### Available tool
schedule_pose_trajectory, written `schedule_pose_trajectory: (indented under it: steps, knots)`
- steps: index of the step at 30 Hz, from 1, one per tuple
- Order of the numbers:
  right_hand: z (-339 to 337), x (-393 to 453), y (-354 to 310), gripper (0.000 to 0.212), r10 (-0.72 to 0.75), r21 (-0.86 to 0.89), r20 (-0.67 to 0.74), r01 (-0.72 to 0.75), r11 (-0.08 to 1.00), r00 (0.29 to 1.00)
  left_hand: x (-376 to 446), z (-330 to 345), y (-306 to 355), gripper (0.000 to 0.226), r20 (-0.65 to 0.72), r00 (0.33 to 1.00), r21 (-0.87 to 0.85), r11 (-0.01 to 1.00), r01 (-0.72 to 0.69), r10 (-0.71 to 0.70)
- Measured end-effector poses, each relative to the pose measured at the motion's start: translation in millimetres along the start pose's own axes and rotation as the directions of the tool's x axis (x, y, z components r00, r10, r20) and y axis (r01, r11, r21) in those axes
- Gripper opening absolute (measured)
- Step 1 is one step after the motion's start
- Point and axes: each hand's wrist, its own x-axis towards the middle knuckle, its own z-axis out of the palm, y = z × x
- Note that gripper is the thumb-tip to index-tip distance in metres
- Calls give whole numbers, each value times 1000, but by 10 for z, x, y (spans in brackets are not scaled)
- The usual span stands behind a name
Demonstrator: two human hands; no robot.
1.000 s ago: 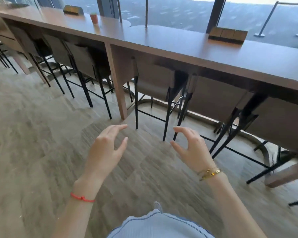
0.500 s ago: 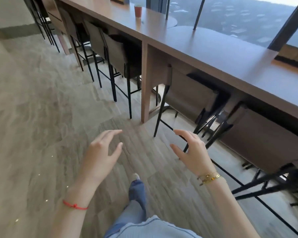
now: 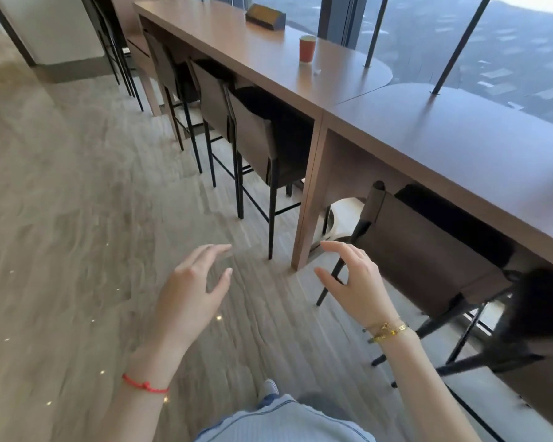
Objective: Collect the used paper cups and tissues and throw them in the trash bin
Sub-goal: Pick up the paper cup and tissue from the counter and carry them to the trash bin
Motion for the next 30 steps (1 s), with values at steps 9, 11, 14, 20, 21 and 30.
schedule_pose_trajectory:
  steps: [9,11,14,20,21,30]
  knots:
    - [195,1357,112,44,49,26,-22,-49,998,999,1450,67,-426,34,43,999,18,999,-27,26]
    - [240,1667,176,44,53,24,-22,-52,998,998,1764,121,-510,35,42,999,20,1000,-23,22]
    - [305,2191,265,45,49,13,-22,-49,999,999,2268,218,-623,34,25,999,22,999,-25,25]
    - [329,3459,446,41,34,7,-63,-34,999,997,3465,366,-737,34,11,999,23,999,-43,43]
    - [316,3677,462,41,32,13,-68,-31,999,997,3671,384,-747,35,10,999,22,999,-49,48]
    - [100,5323,616,39,24,7,-159,-24,1000,987,5402,520,-826,38,-2,994,6,994,-109,109]
